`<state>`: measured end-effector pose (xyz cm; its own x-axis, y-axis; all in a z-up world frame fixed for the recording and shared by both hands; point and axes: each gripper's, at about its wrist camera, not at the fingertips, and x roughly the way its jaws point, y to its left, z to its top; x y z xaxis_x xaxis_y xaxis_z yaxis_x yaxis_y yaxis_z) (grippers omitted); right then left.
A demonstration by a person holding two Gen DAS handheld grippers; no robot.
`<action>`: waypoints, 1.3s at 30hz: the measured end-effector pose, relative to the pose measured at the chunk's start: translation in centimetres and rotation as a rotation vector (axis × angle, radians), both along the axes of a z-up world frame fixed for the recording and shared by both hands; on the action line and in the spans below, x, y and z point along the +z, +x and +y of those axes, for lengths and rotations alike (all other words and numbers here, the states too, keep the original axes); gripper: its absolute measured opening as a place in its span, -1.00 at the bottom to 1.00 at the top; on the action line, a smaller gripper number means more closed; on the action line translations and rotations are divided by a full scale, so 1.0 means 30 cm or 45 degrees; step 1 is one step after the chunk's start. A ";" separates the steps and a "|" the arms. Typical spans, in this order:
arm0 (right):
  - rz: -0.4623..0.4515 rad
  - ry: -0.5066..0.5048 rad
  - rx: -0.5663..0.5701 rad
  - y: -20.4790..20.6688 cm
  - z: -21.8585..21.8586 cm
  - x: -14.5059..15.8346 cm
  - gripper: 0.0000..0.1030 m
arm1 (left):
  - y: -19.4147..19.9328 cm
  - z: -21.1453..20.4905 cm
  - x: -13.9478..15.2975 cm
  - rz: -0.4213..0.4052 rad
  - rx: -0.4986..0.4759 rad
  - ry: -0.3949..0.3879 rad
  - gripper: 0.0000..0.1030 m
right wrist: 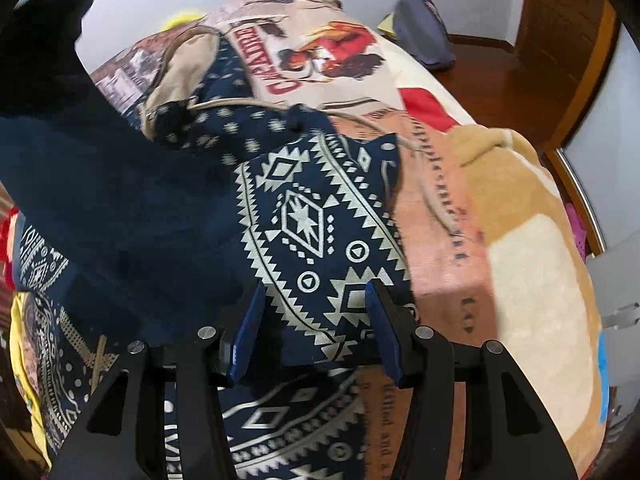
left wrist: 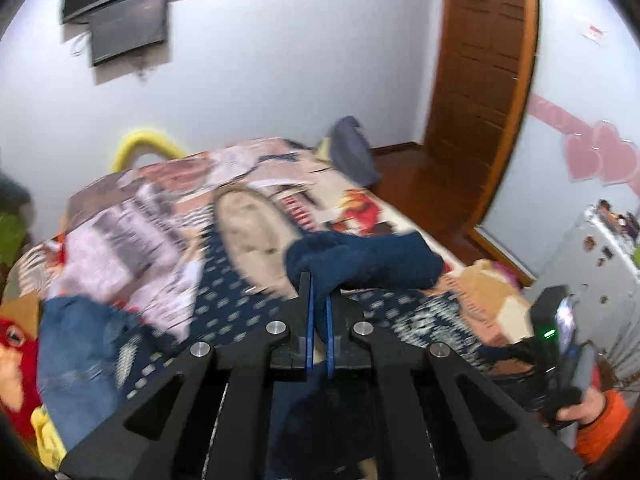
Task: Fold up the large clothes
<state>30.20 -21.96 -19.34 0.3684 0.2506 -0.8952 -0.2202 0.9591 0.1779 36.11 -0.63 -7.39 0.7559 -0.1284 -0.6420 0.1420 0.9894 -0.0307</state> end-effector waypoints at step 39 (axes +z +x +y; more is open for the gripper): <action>0.011 -0.149 0.129 -0.031 0.165 -0.034 0.01 | -0.399 0.603 -0.410 0.337 0.603 -0.259 -0.34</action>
